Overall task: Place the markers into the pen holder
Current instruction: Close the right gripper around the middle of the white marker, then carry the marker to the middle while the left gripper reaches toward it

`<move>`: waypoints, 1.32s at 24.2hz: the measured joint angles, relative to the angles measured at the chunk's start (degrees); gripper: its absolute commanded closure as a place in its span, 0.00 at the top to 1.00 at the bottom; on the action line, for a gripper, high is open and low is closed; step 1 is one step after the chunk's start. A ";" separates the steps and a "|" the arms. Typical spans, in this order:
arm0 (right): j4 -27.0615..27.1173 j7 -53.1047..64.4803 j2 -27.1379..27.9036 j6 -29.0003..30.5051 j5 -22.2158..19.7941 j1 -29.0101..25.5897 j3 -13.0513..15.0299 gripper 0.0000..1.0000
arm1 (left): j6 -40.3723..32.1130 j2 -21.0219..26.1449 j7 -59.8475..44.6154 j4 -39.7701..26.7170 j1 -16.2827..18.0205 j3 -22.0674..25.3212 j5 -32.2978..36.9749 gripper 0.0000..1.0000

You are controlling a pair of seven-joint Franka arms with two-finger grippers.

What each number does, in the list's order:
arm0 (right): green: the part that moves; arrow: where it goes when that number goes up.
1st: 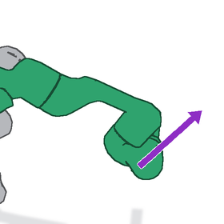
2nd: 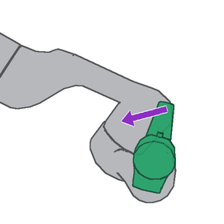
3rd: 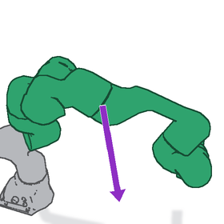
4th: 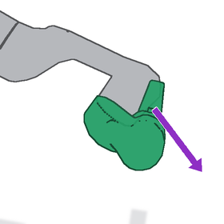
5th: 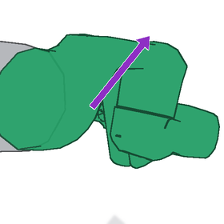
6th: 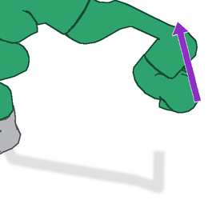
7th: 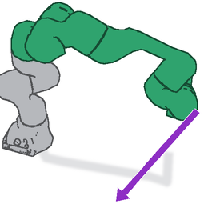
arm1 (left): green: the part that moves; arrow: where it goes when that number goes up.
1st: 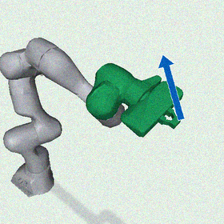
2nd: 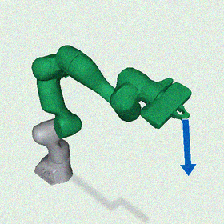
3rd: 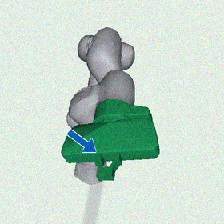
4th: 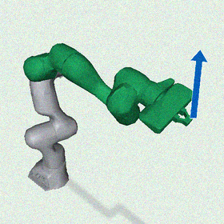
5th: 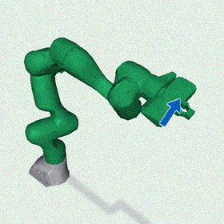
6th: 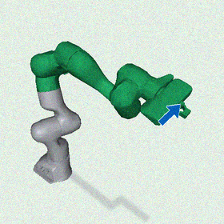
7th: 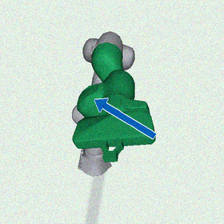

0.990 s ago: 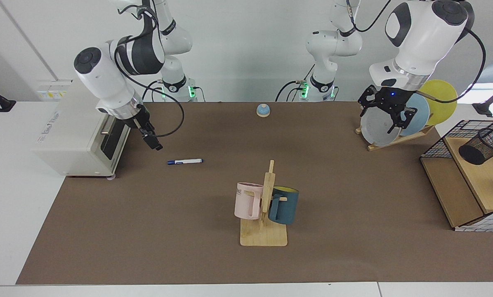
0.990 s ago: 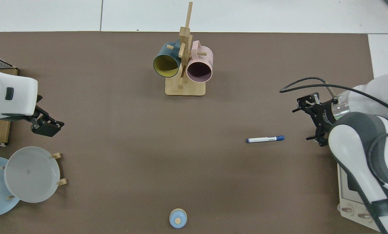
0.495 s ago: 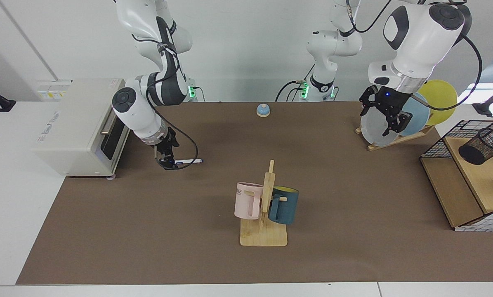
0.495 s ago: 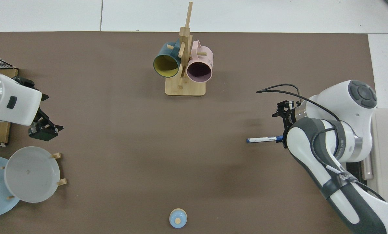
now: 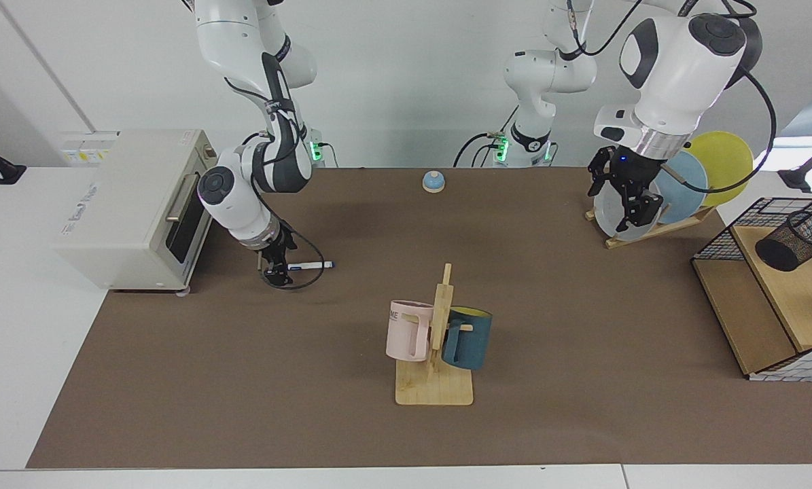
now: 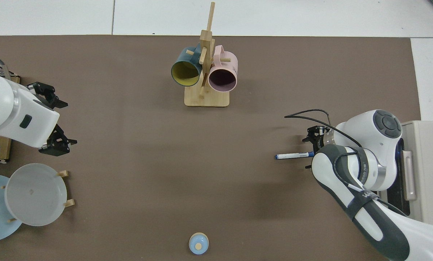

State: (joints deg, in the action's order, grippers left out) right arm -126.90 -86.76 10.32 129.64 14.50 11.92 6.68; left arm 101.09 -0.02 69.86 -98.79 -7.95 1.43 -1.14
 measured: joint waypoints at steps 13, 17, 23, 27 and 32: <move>-0.70 0.86 -0.04 1.14 0.00 -0.15 0.08 0.16 | 1.65 0.00 2.61 -1.44 -0.06 -0.26 0.02 1.00; -0.61 1.82 -0.12 1.53 0.00 -0.14 0.07 0.00 | 1.66 0.00 2.66 -1.46 -0.06 -0.26 0.02 1.00; -0.42 2.14 -0.09 1.54 0.00 0.14 -0.12 0.00 | 1.67 0.00 2.80 -1.47 -0.08 -0.36 0.02 1.00; 1.60 2.20 -0.08 1.38 0.12 1.24 -0.29 0.00 | 1.67 0.00 2.88 -1.50 -0.54 -0.76 0.02 1.00; 6.67 2.20 -0.15 -0.03 5.40 3.09 -0.45 0.00 | 1.67 -0.01 2.78 -1.52 -0.81 -2.32 0.02 1.00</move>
State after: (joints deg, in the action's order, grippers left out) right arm -120.23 -84.56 10.17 129.61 19.89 15.01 6.23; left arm 102.76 -0.03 72.65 -100.31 -8.76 -0.89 -1.13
